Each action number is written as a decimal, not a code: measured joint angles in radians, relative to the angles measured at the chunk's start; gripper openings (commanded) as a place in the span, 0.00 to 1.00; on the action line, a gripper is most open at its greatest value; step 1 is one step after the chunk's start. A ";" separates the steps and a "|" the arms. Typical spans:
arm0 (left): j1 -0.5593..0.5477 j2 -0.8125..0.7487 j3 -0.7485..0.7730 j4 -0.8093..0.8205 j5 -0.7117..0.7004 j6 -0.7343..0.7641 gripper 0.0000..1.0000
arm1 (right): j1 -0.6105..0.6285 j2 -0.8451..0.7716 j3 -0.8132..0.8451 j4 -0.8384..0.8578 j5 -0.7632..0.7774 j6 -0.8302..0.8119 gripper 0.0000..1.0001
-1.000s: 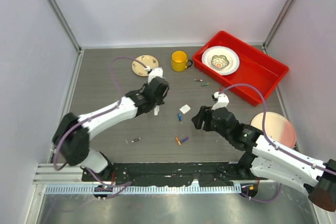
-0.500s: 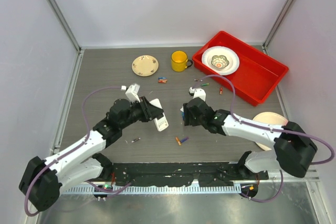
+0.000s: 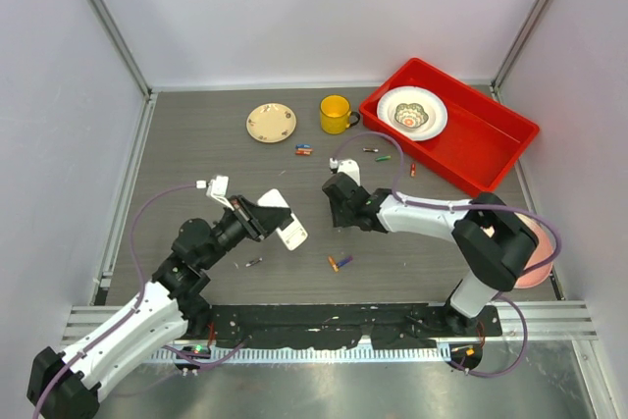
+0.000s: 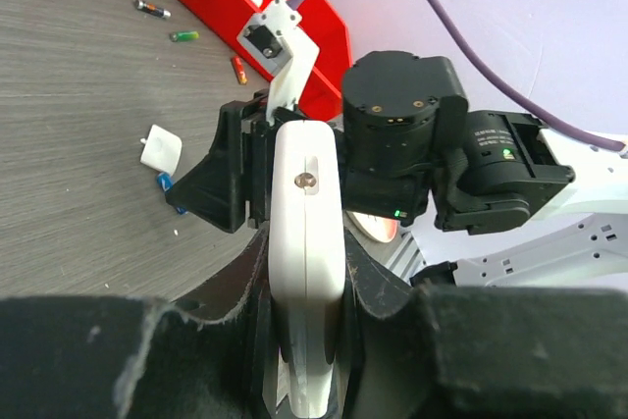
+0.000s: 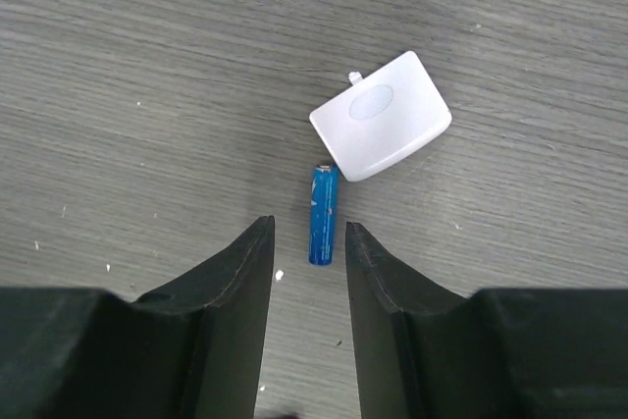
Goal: Load the batteries into the remote control
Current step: Adjust the battery at the center of the board.
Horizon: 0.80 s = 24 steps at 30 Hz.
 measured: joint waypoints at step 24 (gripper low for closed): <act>0.001 -0.053 -0.023 -0.019 -0.058 -0.006 0.00 | -0.001 0.116 0.094 -0.086 0.037 0.160 0.01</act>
